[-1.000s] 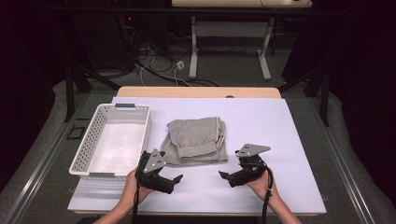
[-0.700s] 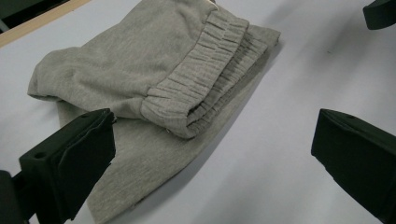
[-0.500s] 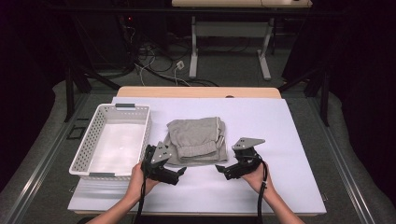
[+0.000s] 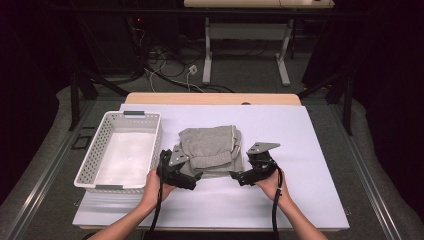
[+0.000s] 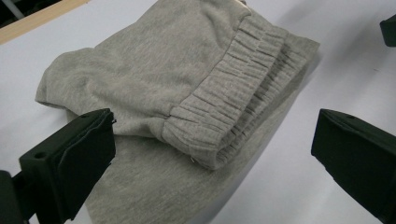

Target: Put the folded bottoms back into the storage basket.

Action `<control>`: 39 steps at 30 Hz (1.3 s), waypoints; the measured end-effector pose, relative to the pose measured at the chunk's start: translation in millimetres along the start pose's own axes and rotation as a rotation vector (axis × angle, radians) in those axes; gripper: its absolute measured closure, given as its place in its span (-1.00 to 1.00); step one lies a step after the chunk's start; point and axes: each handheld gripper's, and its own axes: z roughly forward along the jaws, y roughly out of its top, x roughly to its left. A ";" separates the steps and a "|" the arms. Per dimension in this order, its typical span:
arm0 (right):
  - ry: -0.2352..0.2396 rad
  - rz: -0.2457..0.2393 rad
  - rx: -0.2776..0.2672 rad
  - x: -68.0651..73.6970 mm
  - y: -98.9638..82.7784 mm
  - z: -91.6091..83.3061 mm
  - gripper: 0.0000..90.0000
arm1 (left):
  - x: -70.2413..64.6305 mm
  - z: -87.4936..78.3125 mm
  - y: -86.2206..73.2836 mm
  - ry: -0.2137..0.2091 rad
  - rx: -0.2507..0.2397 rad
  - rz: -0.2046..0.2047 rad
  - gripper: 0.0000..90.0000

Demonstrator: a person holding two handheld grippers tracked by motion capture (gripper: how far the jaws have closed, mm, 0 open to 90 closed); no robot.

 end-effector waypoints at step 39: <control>-0.071 0.103 0.046 -24.0 23.1 41.8 -1.00 | 35.3 45.3 10.8 0.115 0.089 -0.118 -0.99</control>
